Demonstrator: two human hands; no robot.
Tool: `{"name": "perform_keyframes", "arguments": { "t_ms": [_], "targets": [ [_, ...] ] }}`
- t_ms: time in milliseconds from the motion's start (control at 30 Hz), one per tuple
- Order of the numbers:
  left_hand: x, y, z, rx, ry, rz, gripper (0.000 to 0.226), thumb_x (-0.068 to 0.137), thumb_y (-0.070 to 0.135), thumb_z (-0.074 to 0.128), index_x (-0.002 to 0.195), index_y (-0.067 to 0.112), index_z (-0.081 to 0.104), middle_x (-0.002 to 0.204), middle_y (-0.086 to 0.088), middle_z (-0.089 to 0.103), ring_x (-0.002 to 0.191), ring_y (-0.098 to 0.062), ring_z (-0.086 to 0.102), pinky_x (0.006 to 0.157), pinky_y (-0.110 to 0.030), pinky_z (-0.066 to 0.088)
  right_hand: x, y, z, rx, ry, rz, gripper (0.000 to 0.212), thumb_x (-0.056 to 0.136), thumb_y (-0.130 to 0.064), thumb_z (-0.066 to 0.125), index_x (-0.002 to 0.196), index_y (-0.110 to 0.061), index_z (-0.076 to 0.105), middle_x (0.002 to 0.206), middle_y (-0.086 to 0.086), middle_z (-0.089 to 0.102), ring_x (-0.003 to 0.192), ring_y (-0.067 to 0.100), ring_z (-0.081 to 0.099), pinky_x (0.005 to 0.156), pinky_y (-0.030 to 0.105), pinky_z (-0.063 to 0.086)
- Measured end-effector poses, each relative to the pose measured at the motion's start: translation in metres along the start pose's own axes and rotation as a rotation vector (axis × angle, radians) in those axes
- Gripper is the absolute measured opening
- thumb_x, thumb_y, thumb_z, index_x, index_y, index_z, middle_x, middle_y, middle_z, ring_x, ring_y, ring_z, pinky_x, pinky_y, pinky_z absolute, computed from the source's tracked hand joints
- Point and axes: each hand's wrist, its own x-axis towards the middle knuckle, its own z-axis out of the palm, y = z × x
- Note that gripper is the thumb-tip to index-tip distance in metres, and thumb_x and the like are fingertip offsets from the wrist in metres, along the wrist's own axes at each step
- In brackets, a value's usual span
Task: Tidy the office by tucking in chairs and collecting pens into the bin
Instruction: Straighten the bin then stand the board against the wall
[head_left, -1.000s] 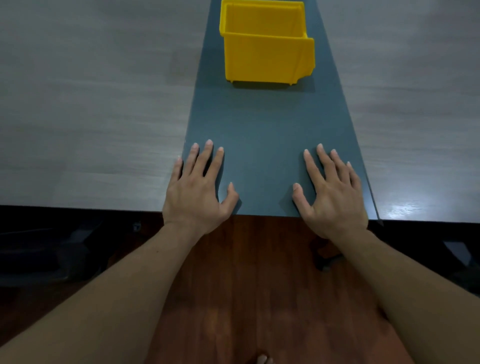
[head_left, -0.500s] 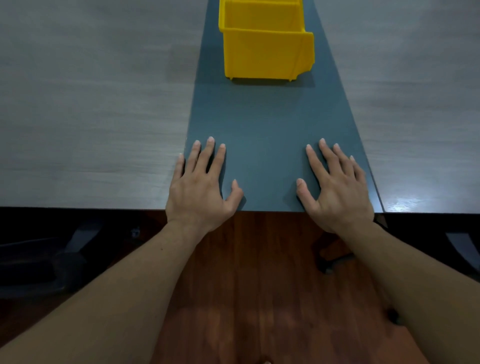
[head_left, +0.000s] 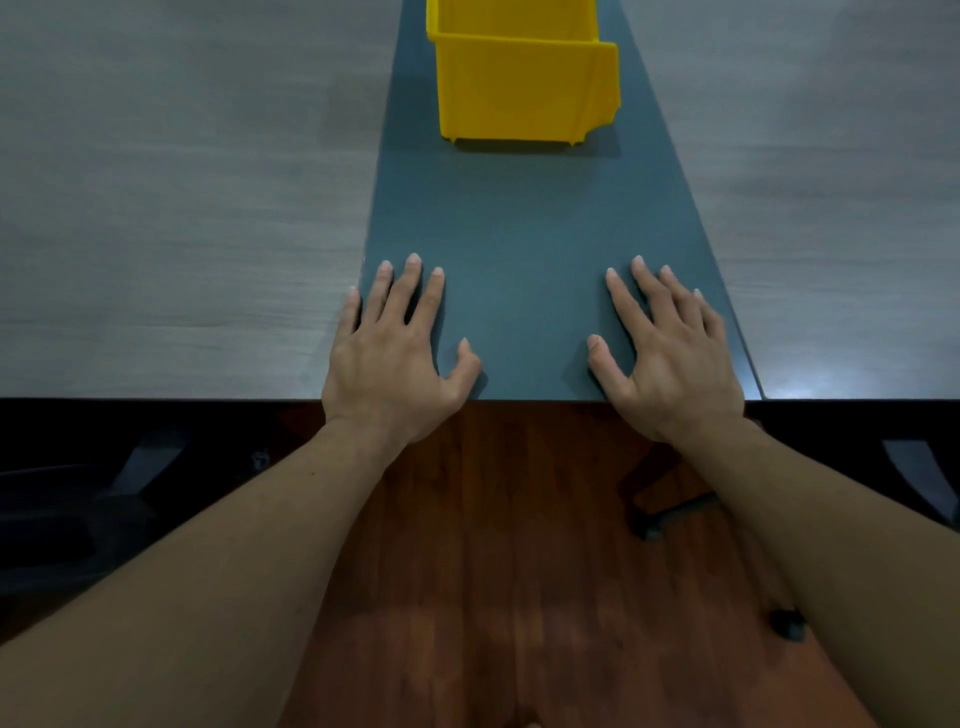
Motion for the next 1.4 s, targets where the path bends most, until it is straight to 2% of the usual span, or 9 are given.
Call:
{"name": "perform_keyframes", "arguments": {
  "t_ms": [367, 600, 800, 967, 1400],
  "targets": [
    [0.003, 0.002, -0.001, -0.018, 0.001, -0.012, 0.08, 0.1, 0.062, 0.032, 0.17, 0.026, 0.02, 0.179, 0.0, 0.016, 0.167, -0.022, 0.01, 0.134, -0.051, 0.015, 0.003, 0.002, -0.001, 0.021, -0.002, 0.02, 0.075, 0.101, -0.066, 0.03, 0.165, -0.03, 0.021, 0.173, 0.001, 0.019, 0.161, 0.026, 0.014, 0.128, 0.053, 0.017],
    [0.007, 0.005, -0.013, -0.025, -0.087, -0.031, 0.082, 0.1, 0.059, 0.038, 0.171, 0.028, 0.013, 0.181, 0.002, 0.007, 0.167, -0.022, 0.003, 0.134, -0.051, 0.012, 0.006, -0.001, -0.016, 0.034, -0.101, 0.046, 0.08, 0.1, -0.064, 0.036, 0.167, -0.027, 0.015, 0.175, 0.002, 0.011, 0.162, 0.027, 0.007, 0.128, 0.053, 0.015],
    [0.013, 0.01, -0.021, -0.023, -0.176, -0.055, 0.085, 0.099, 0.053, 0.05, 0.171, 0.024, 0.015, 0.181, 0.001, 0.005, 0.167, -0.024, 0.001, 0.133, -0.055, 0.016, 0.014, -0.001, -0.028, 0.061, -0.191, 0.056, 0.085, 0.097, -0.062, 0.044, 0.167, -0.025, 0.013, 0.176, 0.003, 0.006, 0.163, 0.027, 0.002, 0.127, 0.055, 0.016],
    [0.019, 0.01, -0.024, -0.016, -0.23, -0.062, 0.089, 0.098, 0.052, 0.052, 0.172, 0.024, 0.011, 0.181, 0.0, 0.001, 0.167, -0.025, -0.002, 0.133, -0.056, 0.014, 0.02, 0.0, -0.031, 0.072, -0.228, 0.059, 0.088, 0.095, -0.062, 0.047, 0.167, -0.023, 0.015, 0.176, 0.004, 0.005, 0.163, 0.028, 0.001, 0.127, 0.057, 0.016],
    [0.02, 0.008, -0.025, -0.059, -0.248, -0.074, 0.092, 0.095, 0.054, 0.052, 0.172, 0.025, 0.01, 0.181, 0.002, 0.0, 0.167, -0.025, 0.0, 0.133, -0.055, 0.013, 0.02, -0.002, -0.033, 0.074, -0.268, 0.059, 0.089, 0.098, -0.065, 0.043, 0.168, -0.026, 0.006, 0.176, 0.0, -0.001, 0.163, 0.026, -0.002, 0.127, 0.055, 0.015]
  ]
}}
